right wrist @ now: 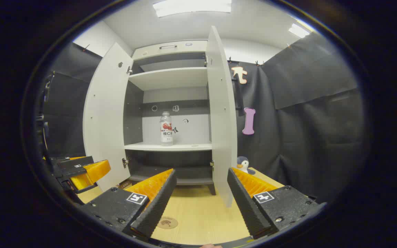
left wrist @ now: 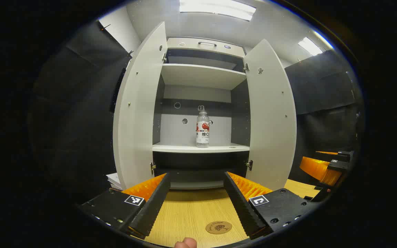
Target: Grasp the bottle in the cabinet with the left hand and place it on the coaster, then close the right door with the right hand and the left door with the left hand.
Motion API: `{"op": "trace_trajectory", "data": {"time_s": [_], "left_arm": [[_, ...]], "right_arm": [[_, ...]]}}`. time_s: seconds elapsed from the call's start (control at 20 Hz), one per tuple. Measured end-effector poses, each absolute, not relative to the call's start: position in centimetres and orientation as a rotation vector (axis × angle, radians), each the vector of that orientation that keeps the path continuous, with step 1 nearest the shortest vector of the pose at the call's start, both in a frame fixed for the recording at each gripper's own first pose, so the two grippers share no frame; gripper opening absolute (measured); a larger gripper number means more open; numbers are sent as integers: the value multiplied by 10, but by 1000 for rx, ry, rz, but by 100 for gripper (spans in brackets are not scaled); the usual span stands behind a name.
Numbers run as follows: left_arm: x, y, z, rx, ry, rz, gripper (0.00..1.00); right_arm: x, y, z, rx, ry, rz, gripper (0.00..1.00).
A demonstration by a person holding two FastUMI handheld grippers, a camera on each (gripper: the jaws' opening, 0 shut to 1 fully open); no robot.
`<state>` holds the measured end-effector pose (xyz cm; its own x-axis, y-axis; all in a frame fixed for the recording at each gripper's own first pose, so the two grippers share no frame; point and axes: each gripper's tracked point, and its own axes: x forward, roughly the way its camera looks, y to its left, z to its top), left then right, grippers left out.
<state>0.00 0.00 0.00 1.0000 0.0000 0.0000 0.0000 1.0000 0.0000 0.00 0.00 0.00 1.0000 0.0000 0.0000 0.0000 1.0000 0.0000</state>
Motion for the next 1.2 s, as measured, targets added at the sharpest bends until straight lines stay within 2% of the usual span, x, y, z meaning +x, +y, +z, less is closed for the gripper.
{"op": "trace_trajectory", "data": {"time_s": [0.15, 0.25, 0.4, 0.55, 0.6, 0.65, 0.7, 0.75, 0.8, 1.1, 1.15, 1.2], "left_arm": [[0, 0, 1, 2, 0, 2, 95], [1, 0, 0, 2, 2, 2, 95], [3, -1, 1, 5, 3, -1, 95], [5, -1, 0, 7, 2, 2, 95], [5, -1, 0, 8, 5, 3, 90], [6, 0, 0, 8, 6, 6, 95], [6, 0, -1, 8, 7, 6, 95], [7, 1, -1, 8, 9, 8, 95], [8, 1, -2, 9, 13, 9, 95], [14, 1, -7, 11, 25, 12, 94], [18, 1, -6, 11, 24, 8, 90], [23, -1, -4, 14, 25, 1, 95]], "right_arm": [[2, 1, -1, 5, 8, 0, 94], [3, 0, -3, 5, 11, -1, 97], [5, -1, -3, 8, 11, -1, 94], [8, 0, -3, 8, 14, 3, 97], [8, 2, -3, 8, 15, 6, 97], [9, 2, -4, 6, 17, 7, 94], [11, 2, -4, 5, 19, 10, 97], [12, 3, -4, 5, 19, 11, 94], [13, 3, -5, 7, 19, 12, 97], [18, 6, -7, 10, 28, 26, 97], [19, 6, -7, 9, 29, 27, 97], [20, 6, -8, 6, 31, 29, 97]]}}
